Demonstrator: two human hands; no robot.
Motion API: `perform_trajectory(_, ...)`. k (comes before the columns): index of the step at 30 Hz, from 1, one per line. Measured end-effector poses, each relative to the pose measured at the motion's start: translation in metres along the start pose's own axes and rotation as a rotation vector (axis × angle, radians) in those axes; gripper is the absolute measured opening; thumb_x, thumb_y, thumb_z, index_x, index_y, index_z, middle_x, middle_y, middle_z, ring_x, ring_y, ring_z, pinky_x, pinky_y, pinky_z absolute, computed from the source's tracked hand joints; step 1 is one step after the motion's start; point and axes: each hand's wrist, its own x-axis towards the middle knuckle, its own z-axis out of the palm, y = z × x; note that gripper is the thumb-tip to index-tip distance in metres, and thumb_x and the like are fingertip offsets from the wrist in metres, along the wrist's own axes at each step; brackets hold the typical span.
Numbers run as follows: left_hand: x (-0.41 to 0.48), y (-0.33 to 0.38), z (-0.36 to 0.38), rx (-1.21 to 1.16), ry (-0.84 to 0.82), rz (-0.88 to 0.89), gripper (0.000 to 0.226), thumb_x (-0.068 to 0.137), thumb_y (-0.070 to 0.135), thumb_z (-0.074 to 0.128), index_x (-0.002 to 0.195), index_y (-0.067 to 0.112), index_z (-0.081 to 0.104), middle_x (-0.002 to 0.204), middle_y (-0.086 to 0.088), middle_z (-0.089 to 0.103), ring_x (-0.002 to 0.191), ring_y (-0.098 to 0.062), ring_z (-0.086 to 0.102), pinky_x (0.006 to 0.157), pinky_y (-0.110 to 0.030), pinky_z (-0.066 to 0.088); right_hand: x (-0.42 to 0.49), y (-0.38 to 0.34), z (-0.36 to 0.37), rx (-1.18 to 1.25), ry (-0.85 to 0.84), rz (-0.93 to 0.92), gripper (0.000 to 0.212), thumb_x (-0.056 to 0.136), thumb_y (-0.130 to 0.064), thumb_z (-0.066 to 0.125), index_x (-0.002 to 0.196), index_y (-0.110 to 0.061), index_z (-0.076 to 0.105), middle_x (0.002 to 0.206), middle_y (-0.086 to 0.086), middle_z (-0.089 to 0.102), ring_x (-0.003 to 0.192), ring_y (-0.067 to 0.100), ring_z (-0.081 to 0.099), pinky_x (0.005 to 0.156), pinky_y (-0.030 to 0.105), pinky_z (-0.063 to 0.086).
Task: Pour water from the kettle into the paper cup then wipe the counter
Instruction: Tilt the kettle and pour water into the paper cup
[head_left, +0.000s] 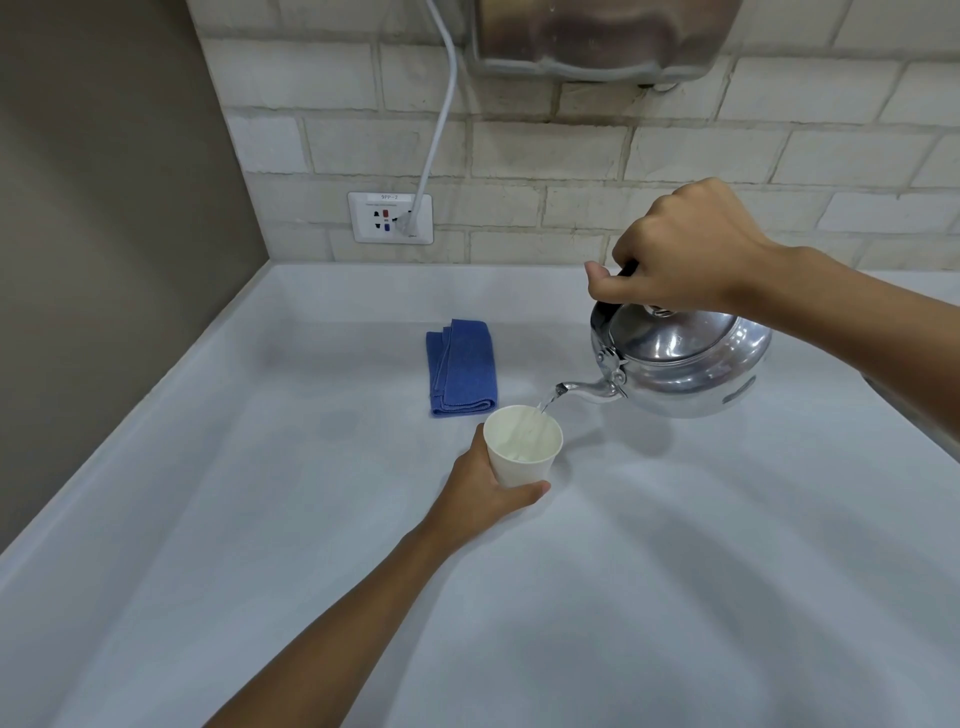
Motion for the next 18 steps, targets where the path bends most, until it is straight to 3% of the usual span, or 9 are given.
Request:
perform_trajectory(5,-0.0012,0.0024,-0.0012,0.006,-0.001,-0.003,0.078,0.055,0.05,0.08,0.12,0.044,0.036,0.111,0.025,0.053,0.104,0.006,0.051,0.072,-0.009,0.044,0.0,0.0003,-0.0004,0.001,0.009,-0.004,0.049,0.077,-0.045,0.027,0.04,-0.013,0.022,0.037,0.0,0.01,0.043,0.018,0.013,0.049,0.023,0.013)
perform_trajectory(18,-0.0006,0.0008,-0.0011,0.002,-0.003,-0.001,0.078,0.057,0.046,0.081,0.12,0.042,0.036,0.112,0.024,0.053,0.105,0.006,0.051,0.072,-0.002,0.043,0.0007,-0.0005,-0.0014,-0.001,0.009,-0.006,0.049,0.078,-0.043,0.028,0.04,-0.013,0.022,0.037,-0.001,0.009,0.042,0.018,0.012,0.049,0.022,0.013)
